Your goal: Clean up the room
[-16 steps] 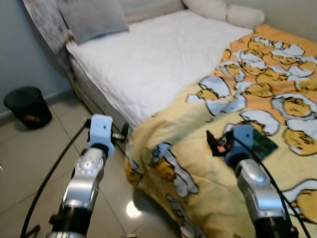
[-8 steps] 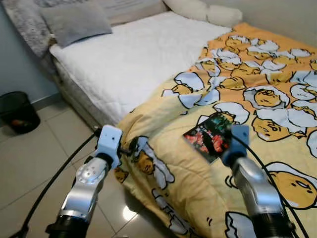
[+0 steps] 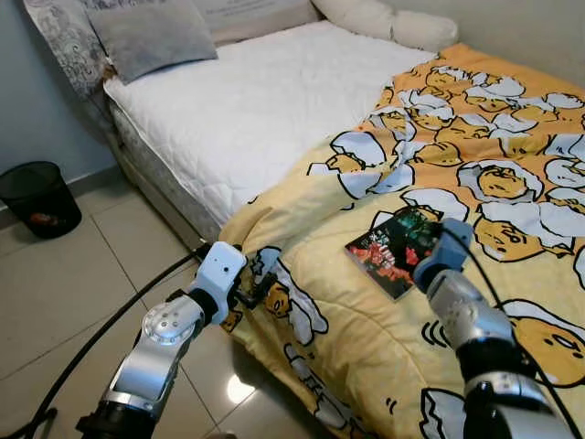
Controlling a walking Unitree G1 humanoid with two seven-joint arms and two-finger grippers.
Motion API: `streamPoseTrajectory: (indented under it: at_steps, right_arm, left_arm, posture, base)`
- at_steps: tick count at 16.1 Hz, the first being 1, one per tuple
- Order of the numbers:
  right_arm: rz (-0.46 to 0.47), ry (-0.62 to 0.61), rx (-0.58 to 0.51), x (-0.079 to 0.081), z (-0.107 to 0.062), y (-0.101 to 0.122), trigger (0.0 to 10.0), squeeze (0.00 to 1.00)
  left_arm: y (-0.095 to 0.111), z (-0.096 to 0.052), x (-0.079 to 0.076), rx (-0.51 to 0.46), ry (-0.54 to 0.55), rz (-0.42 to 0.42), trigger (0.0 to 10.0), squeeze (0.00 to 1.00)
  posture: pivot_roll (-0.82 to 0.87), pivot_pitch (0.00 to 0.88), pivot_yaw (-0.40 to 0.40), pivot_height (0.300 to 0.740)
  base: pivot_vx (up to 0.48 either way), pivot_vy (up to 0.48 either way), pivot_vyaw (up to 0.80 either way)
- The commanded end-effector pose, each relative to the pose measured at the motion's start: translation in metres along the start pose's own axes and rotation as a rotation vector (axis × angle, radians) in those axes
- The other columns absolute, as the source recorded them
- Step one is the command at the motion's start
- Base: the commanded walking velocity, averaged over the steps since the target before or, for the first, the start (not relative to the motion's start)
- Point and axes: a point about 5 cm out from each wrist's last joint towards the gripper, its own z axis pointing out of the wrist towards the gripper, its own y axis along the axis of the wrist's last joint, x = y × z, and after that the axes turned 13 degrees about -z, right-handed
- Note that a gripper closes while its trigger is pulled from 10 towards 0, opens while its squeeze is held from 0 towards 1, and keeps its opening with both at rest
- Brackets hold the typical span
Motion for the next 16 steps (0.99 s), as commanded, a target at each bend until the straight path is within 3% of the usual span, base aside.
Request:
streamPoseTrajectory:
  at_steps: [1, 4, 5, 6, 10, 11, 16]
  right_arm:
    - [0.055, -0.041, 0.032, -0.007, 0.003, -0.001, 10.0, 1.00]
    - [0.069, -0.102, 0.095, -0.021, 0.004, -0.012, 10.0, 1.00]
    - [0.085, -0.109, 0.109, -0.024, 0.003, -0.015, 10.0, 0.29]
    - [0.113, -0.106, 0.122, -0.026, 0.003, -0.019, 10.0, 0.00]
    - [0.174, -0.046, 0.147, -0.023, 0.004, -0.026, 10.0, 0.00]
    - [0.258, 0.046, 0.104, -0.014, 0.007, -0.021, 10.0, 0.00]
    - [0.308, 0.068, 0.085, -0.011, 0.009, -0.017, 10.0, 0.00]
  left_arm:
    - [0.004, -0.001, -0.007, 0.007, -0.072, 0.021, 10.0, 1.00]
    - [-0.005, -0.007, -0.023, 0.074, -0.238, 0.039, 10.0, 1.00]
    - [-0.006, -0.008, -0.025, 0.077, -0.257, 0.029, 10.0, 1.00]
    - [-0.005, -0.008, -0.026, 0.075, -0.267, 0.022, 10.0, 1.00]
    - [-0.006, -0.006, -0.035, 0.103, -0.369, 0.014, 10.0, 1.00]
    - [-0.007, -0.004, -0.037, 0.123, -0.419, 0.024, 10.0, 1.00]
    - [-0.006, -0.003, -0.035, 0.133, -0.431, 0.039, 10.0, 1.00]
  posture:
    - [0.09, 0.000, -0.016, 0.740]
    - [0.09, 0.000, -0.013, 0.740]
    - [0.09, 0.000, -0.014, 0.740]
    - [0.09, 0.000, -0.016, 0.740]
    - [0.08, 0.000, -0.021, 0.740]
    - [0.08, 0.000, -0.019, 0.740]
    - [0.08, 0.000, -0.018, 0.740]
  base:
    - [0.000, 0.000, 0.00]
    - [0.000, 0.000, 0.00]
    - [0.000, 0.000, 0.00]
    - [0.000, 0.000, 0.00]
    - [0.000, 0.000, 0.00]
    - [0.000, 0.000, 0.00]
    - [0.000, 0.000, 0.00]
